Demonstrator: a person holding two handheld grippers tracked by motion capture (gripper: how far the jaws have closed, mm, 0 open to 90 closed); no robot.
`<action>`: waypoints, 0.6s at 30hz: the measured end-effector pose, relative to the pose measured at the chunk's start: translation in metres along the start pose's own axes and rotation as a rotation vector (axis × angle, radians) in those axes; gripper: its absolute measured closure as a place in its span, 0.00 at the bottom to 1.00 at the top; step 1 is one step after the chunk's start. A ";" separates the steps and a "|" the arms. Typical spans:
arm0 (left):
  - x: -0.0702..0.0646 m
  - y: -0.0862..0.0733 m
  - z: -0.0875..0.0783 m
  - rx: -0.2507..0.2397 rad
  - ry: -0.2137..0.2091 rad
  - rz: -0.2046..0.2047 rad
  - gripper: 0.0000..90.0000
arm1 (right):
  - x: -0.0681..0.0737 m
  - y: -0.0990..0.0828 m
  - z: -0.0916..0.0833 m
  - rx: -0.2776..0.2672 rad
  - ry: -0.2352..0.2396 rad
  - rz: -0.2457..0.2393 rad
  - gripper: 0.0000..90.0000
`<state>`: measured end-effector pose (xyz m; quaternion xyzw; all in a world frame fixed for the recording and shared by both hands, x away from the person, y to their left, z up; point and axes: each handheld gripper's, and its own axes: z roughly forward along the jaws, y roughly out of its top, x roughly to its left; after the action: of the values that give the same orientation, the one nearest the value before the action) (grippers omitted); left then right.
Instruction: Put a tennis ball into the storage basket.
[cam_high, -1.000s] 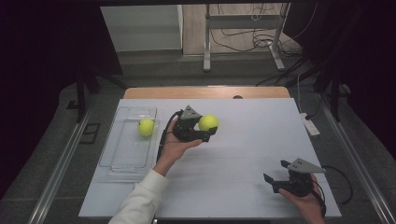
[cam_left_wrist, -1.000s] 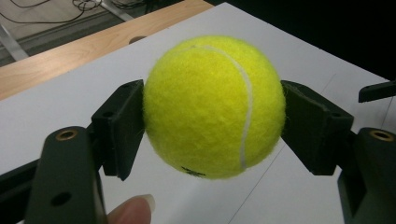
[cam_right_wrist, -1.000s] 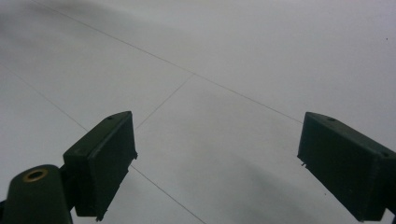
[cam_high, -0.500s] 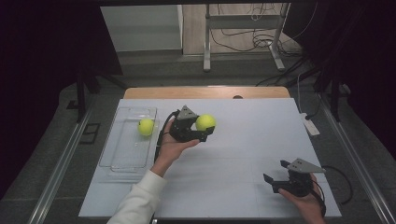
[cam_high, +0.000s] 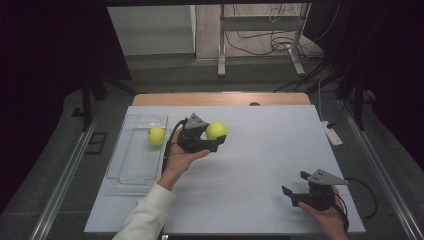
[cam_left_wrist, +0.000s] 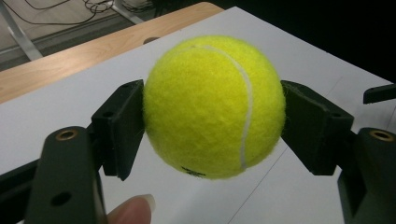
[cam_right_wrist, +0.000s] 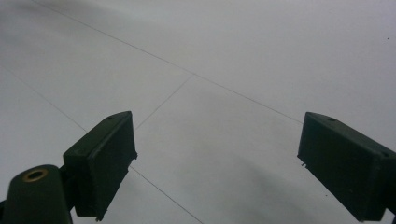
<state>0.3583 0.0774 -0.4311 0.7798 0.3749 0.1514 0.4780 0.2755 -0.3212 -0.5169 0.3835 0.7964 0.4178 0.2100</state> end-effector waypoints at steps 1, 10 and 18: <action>0.001 0.000 -0.001 -0.002 0.001 -0.001 0.31 | 0.000 0.000 0.000 0.002 -0.002 0.000 0.13; 0.004 -0.002 -0.008 -0.011 0.008 -0.008 0.31 | -0.001 0.000 0.000 -0.001 -0.002 0.002 0.13; 0.007 -0.004 -0.015 -0.018 0.018 -0.014 0.31 | -0.001 0.000 -0.001 -0.002 -0.001 0.003 0.13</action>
<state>0.3524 0.0935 -0.4282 0.7714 0.3834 0.1583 0.4826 0.2756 -0.3221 -0.5162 0.3847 0.7953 0.4188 0.2100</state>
